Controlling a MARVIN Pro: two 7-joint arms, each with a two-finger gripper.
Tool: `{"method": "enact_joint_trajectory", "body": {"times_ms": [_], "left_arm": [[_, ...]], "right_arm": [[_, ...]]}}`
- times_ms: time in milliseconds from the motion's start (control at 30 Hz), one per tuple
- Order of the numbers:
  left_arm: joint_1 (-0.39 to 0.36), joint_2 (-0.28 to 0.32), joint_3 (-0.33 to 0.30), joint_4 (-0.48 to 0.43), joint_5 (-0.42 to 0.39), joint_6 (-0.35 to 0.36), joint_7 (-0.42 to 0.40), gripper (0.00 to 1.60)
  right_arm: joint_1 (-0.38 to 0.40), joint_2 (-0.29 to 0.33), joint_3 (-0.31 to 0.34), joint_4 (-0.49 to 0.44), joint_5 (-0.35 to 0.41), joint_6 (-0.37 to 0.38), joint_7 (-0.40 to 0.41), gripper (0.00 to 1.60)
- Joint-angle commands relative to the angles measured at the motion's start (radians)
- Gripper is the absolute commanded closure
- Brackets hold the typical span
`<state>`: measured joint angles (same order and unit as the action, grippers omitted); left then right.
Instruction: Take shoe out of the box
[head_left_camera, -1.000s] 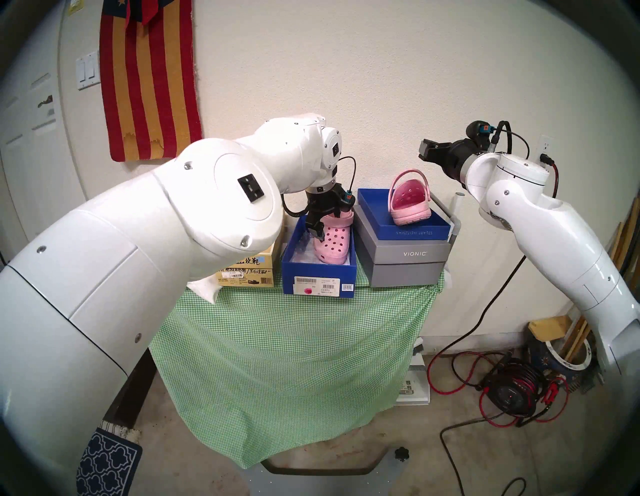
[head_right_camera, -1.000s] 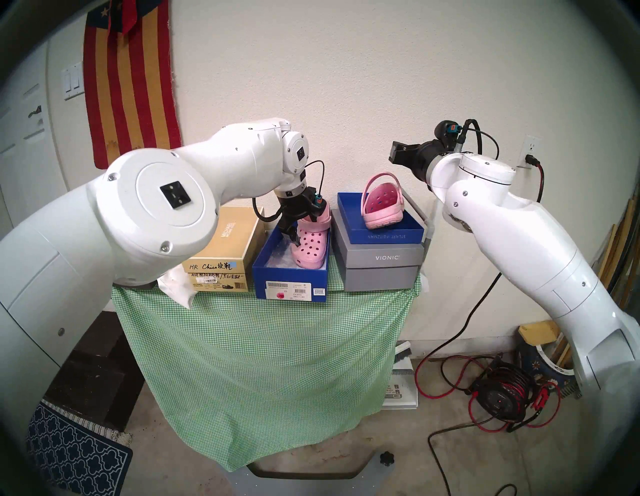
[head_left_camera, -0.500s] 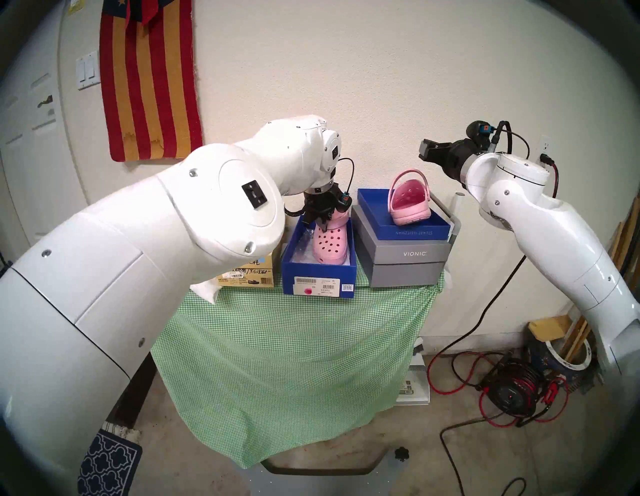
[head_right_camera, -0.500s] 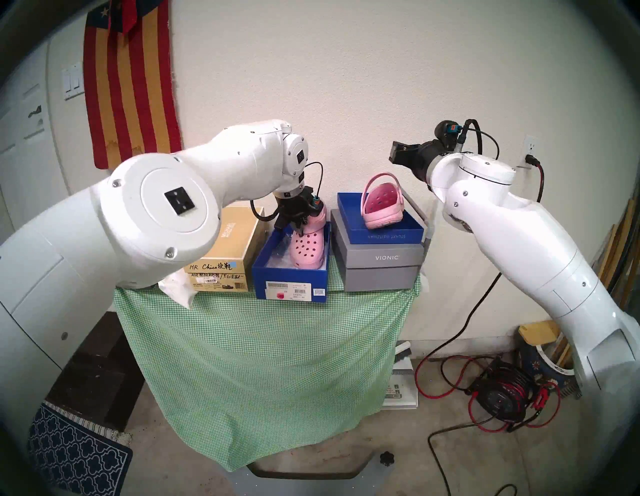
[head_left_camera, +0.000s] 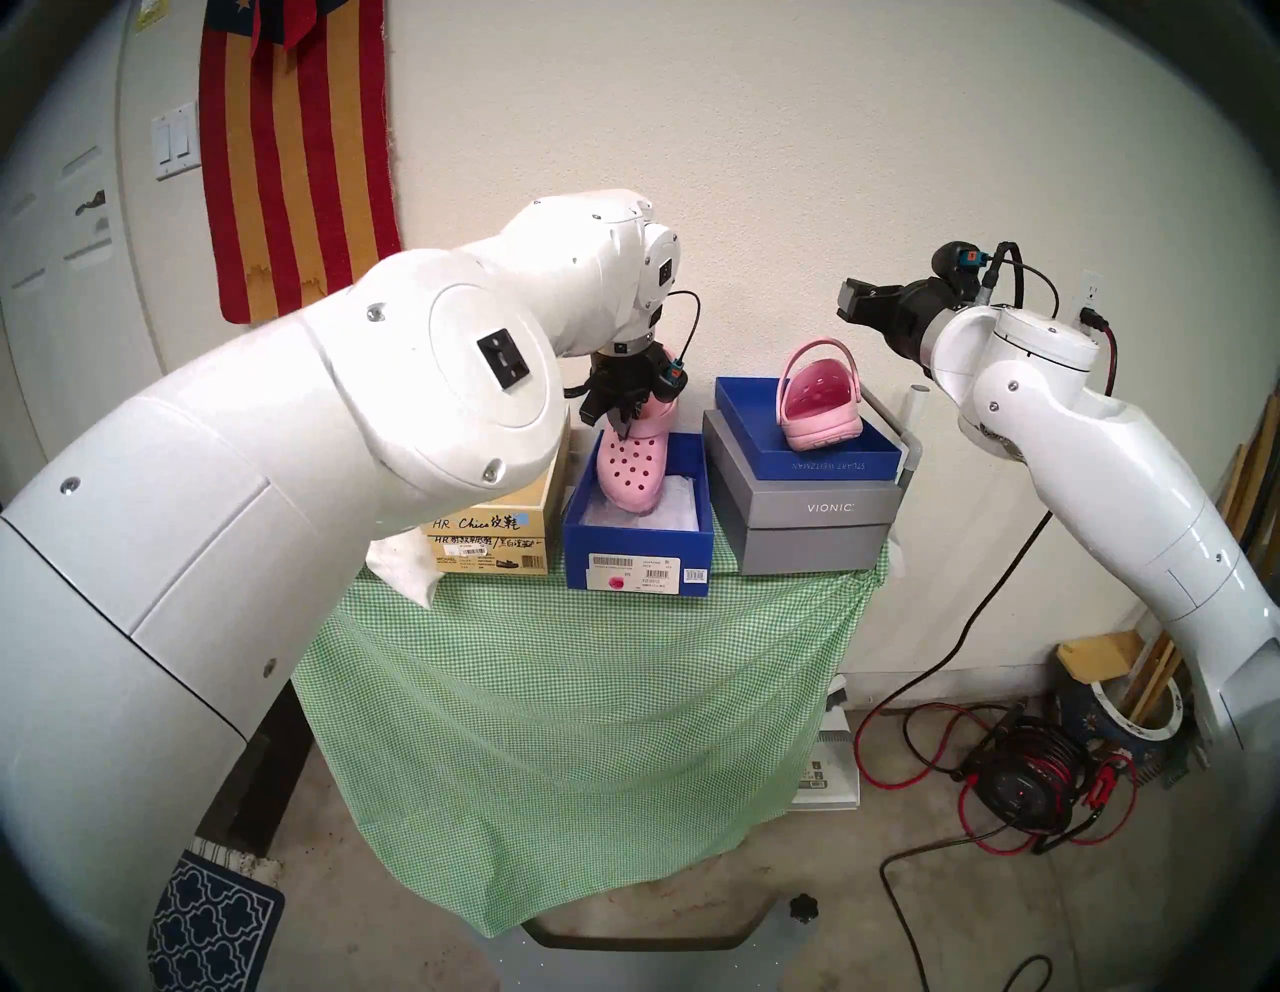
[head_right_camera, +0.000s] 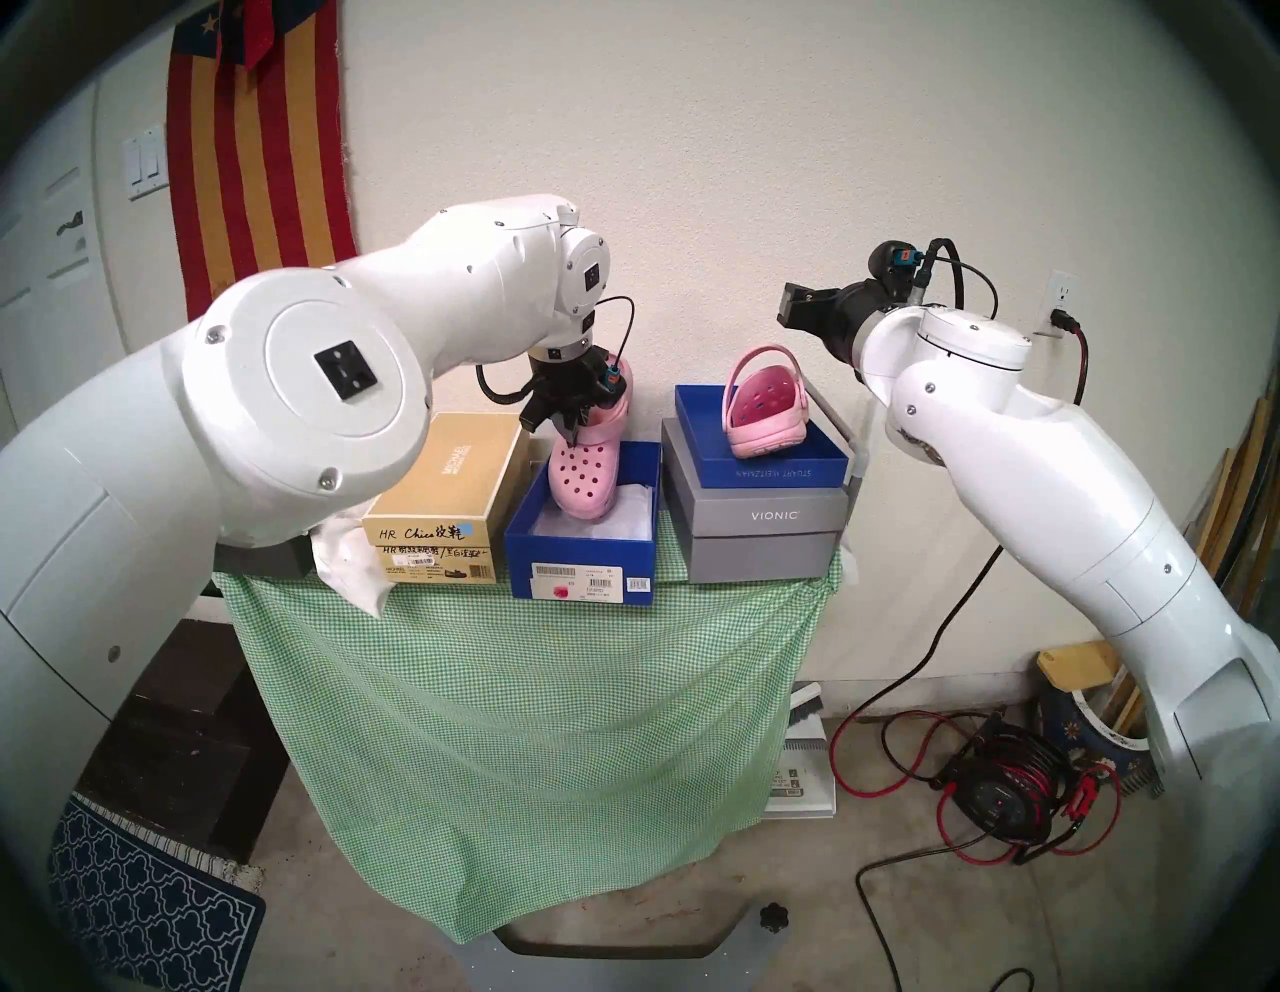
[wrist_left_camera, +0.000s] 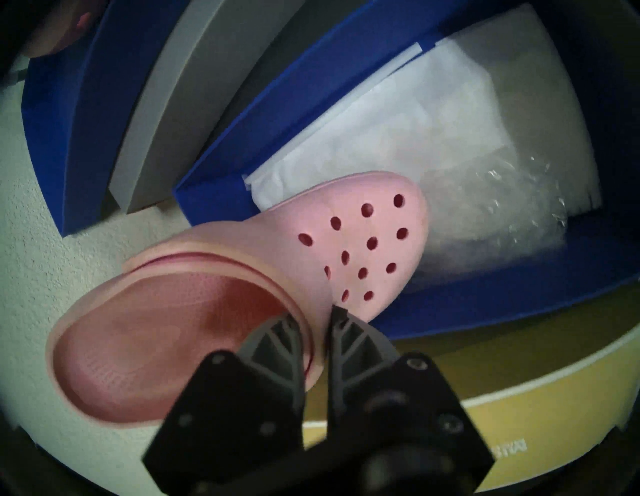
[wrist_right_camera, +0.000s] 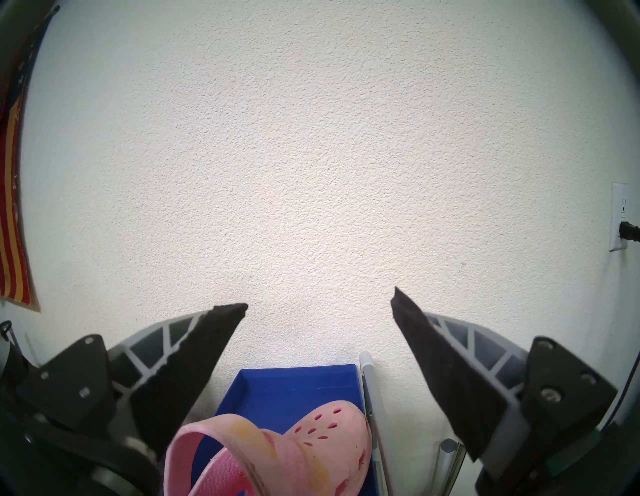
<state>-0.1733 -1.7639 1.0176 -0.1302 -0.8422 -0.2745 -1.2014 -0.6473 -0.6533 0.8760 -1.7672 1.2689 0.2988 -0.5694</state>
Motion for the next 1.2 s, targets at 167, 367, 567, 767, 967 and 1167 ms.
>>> {"method": "enact_joint_trajectory", "body": {"times_ms": [167,367,567,767,967,1167], "left_arm": [[-0.103,0.028,0.007,0.005,0.011,-0.064,-0.123,1.6],[-0.153,0.03,-0.018,-0.001,-0.008,-0.101,-0.215,1.6],[-0.198,0.041,-0.049,-0.015,-0.034,-0.13,-0.282,1.6],[-0.226,0.078,-0.041,-0.056,-0.034,-0.137,-0.282,1.6],[-0.241,0.138,-0.013,-0.095,-0.028,-0.119,-0.282,1.6],[-0.266,0.201,0.008,-0.123,-0.039,-0.103,-0.282,1.6]], "right_arm": [[0.005,-0.004,-0.006,0.004,-0.013,0.002,0.012,0.0],[0.007,-0.004,-0.008,0.008,-0.02,0.002,0.02,0.0],[0.009,-0.005,-0.01,0.012,-0.027,0.001,0.029,0.0],[0.011,-0.007,-0.011,0.018,-0.033,0.001,0.037,0.0],[0.011,-0.009,-0.011,0.021,-0.038,0.001,0.043,0.0],[0.011,-0.01,-0.01,0.023,-0.041,0.001,0.047,0.0]]}}
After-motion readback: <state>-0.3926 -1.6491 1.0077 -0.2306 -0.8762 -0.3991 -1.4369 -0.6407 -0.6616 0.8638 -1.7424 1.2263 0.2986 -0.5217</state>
